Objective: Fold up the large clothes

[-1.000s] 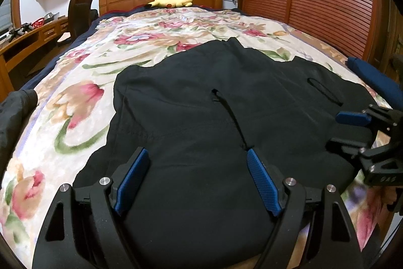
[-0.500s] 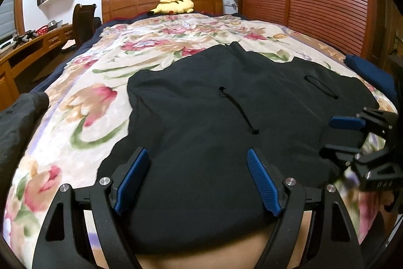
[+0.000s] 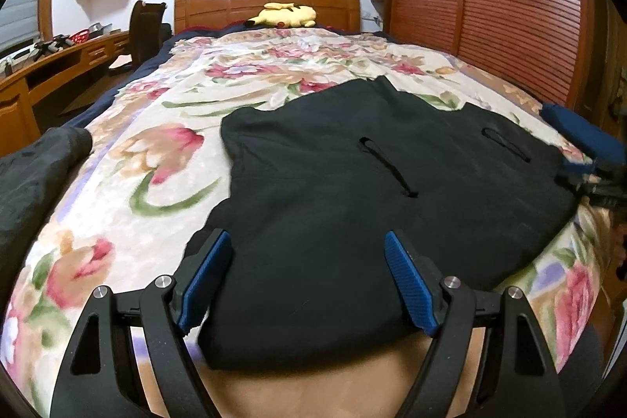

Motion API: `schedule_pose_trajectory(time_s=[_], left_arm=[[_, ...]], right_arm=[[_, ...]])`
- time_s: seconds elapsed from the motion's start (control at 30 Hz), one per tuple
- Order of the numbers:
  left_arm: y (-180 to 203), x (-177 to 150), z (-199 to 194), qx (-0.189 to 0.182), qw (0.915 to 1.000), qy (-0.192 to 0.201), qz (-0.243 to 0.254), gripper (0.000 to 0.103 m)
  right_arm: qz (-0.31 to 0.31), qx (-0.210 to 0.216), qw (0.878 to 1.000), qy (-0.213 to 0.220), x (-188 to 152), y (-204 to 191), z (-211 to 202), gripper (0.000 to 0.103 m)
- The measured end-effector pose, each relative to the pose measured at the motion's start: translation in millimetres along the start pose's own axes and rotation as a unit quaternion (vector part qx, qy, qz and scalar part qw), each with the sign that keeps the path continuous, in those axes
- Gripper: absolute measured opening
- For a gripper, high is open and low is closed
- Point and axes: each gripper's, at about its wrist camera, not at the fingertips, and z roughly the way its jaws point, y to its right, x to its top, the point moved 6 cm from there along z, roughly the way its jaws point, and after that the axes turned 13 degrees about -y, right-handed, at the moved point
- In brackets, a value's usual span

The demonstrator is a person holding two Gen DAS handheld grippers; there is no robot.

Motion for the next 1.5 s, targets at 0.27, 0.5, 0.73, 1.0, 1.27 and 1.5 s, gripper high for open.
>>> schedule_pose_trajectory(time_s=[0.27,0.5,0.73,1.0,1.27,1.5], left_arm=[[-30,-20,-17,0.028,0.9987,0.0,-0.044,0.081],[-53,-32,-17,0.031,0.9964,-0.012,-0.079,0.081],[-54,-32,-9,0.023,0.9963,-0.013,-0.082,0.081],[-50,-32,-8,0.021,0.9965,-0.012,-0.079,0.081],[-46,-28,-5,-0.006,0.9957,-0.014,-0.091,0.081],[-39,-27,6,-0.035,0.9937,-0.032,-0.102,0.081]], right_arm=[[-0.006,-0.044,0.999,-0.011,11,-12,7,0.067],[-0.036,-0.047,0.998,0.026,22,-53,-15,0.067],[-0.024,0.004,0.999,0.038,31,-73,-21,0.067],[-0.041,0.031,0.999,0.017,24,-79,2,0.067],[-0.055,0.02,0.998,0.015,20,-85,-2,0.067],[-0.058,0.014,0.998,0.01,20,-93,4,0.067]])
